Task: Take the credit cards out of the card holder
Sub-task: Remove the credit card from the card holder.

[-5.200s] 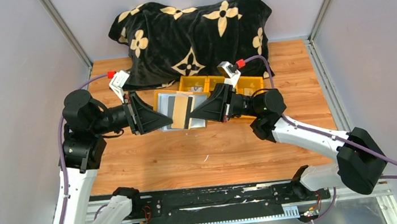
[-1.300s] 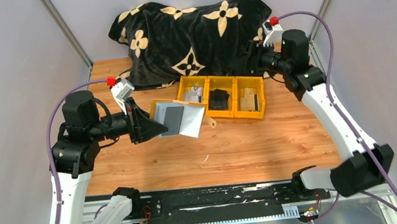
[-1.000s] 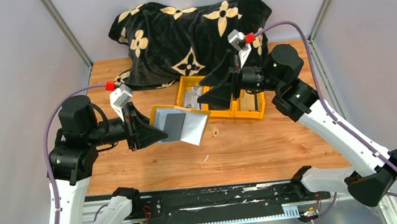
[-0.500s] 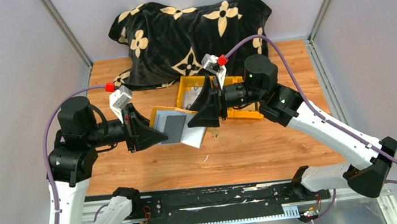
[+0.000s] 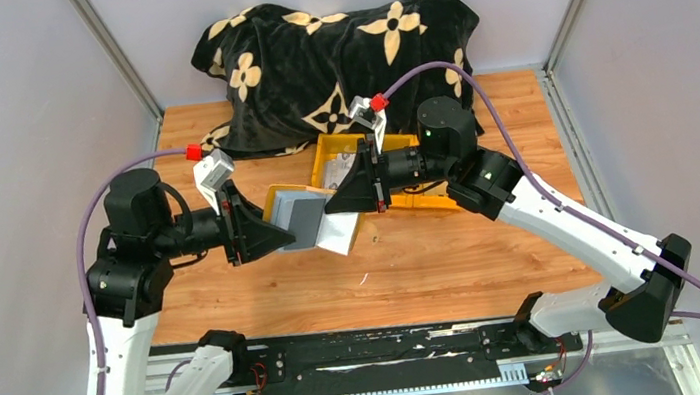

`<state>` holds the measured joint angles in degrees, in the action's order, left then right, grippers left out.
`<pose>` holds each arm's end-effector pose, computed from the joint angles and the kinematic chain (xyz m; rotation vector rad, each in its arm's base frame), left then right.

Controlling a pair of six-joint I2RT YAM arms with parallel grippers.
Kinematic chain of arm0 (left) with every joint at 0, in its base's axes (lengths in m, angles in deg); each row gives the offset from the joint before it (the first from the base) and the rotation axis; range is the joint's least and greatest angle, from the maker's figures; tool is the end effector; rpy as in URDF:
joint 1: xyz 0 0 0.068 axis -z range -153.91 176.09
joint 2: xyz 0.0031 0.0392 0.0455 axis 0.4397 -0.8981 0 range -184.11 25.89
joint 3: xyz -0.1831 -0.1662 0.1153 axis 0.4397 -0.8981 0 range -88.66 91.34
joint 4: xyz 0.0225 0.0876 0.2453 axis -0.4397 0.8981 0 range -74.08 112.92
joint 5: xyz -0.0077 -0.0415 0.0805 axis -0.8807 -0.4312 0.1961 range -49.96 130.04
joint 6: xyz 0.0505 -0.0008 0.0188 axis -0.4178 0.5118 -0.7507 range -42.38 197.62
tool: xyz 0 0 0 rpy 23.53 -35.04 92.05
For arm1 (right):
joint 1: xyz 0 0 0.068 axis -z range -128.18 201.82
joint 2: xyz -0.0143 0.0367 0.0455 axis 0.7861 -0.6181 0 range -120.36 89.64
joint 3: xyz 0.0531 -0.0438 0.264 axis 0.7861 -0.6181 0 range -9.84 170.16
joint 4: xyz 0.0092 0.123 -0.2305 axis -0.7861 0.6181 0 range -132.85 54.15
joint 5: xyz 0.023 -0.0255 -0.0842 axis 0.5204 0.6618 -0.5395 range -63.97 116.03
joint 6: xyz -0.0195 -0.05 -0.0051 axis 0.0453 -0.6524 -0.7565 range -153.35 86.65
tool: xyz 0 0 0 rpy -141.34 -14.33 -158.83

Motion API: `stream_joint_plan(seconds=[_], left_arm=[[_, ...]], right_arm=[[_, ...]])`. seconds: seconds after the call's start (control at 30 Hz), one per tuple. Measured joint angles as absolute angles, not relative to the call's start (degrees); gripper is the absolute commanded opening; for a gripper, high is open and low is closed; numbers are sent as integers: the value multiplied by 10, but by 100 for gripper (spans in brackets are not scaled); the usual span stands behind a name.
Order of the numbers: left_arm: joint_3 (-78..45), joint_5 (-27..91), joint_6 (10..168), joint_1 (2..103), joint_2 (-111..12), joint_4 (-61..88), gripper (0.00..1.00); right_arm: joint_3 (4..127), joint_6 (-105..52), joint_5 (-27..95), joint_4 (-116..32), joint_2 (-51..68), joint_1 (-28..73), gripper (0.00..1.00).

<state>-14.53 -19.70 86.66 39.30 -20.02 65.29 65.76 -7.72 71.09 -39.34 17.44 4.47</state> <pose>0.0996 -0.0550 0.4387 0.7771 1.7810 -1.2581 0.1708 0.2227 0.4391 -1.0012 1.5212 1.5600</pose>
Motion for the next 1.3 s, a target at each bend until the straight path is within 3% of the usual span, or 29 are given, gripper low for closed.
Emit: stream_joint_plan(seconds=[0.1, 0.23, 0.47, 0.6, 0.73, 1.13, 1.3], left_arm=[[-146, -200, 864, 393, -197, 650, 41], [-147, -220, 863, 393, -194, 645, 46], [-147, -224, 862, 393, -188, 640, 42], [-147, -178, 864, 393, -186, 638, 72], [-159, -145, 875, 393, -176, 617, 87], [-227, -108, 860, 393, -95, 534, 100], [-255, -61, 803, 393, -70, 525, 100]], right_arm=[[658, -72, 710, -394, 174, 45, 0], [658, -63, 705, -394, 174, 45, 0], [657, -50, 703, -404, 175, 45, 0], [656, -31, 701, -417, 175, 45, 0], [661, -19, 676, -401, 174, 39, 0], [771, -21, 413, -247, 133, -69, 0], [798, -8, 334, -242, 93, -110, 0]])
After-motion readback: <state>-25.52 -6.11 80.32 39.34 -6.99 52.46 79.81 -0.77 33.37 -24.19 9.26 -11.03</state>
